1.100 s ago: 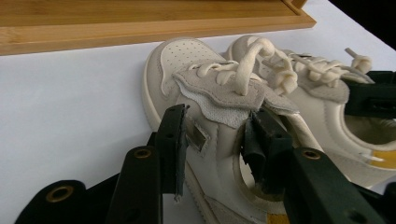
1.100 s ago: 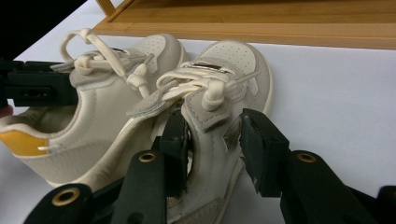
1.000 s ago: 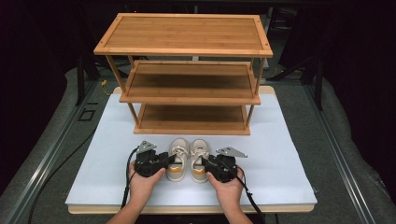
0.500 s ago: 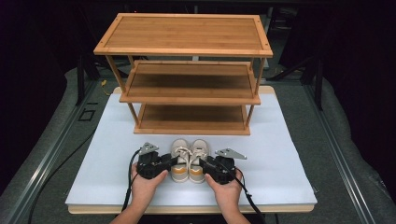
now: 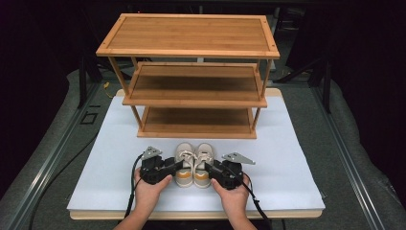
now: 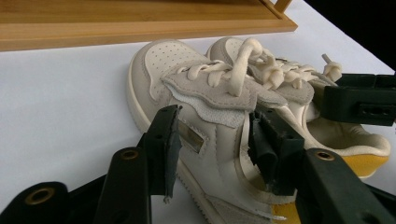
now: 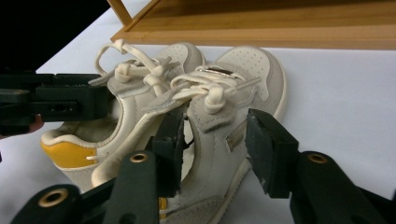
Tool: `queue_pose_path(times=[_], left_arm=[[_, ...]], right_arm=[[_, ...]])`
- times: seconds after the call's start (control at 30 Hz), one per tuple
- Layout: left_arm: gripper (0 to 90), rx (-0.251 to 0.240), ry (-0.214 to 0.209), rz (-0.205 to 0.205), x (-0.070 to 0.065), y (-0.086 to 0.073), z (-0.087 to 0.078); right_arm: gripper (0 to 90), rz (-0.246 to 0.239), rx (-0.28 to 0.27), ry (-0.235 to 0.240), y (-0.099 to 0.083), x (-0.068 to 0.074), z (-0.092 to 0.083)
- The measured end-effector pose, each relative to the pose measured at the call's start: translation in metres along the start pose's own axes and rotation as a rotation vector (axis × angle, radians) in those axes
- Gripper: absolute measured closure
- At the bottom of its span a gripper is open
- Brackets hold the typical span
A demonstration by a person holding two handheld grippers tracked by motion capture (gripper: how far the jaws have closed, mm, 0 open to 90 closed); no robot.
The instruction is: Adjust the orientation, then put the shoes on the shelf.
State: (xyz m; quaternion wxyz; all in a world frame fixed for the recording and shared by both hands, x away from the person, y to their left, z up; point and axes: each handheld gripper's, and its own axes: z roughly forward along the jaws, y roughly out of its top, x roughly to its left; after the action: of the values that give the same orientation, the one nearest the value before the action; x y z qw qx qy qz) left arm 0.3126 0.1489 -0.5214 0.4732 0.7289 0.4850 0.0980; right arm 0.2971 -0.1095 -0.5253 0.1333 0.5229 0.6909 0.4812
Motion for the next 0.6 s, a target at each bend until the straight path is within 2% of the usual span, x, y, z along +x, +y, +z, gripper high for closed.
queue_pose_path(times=[0.13, 0.27, 0.37, 0.47, 0.6], left_arm=[[49.6, -0.006, 0.021, -0.006, -0.001, -0.005, 0.001], [47.1, -0.032, 0.039, -0.051, 0.0, -0.011, 0.001], [46.7, -0.05, 0.032, -0.075, 0.001, -0.014, 0.001], [48.4, -0.071, 0.014, -0.077, 0.002, -0.016, 0.001], [53.2, -0.09, 0.017, -0.066, 0.0, -0.018, 0.003]], right_arm=[[52.0, 0.003, -0.01, -0.007, -0.001, 0.001, -0.001], [50.9, 0.021, -0.015, -0.009, -0.004, 0.002, -0.002], [52.1, 0.024, -0.005, -0.015, -0.006, 0.004, 0.001], [53.7, 0.032, -0.02, -0.025, -0.008, 0.005, 0.003], [53.6, 0.041, -0.038, -0.031, -0.01, 0.005, 0.003]])
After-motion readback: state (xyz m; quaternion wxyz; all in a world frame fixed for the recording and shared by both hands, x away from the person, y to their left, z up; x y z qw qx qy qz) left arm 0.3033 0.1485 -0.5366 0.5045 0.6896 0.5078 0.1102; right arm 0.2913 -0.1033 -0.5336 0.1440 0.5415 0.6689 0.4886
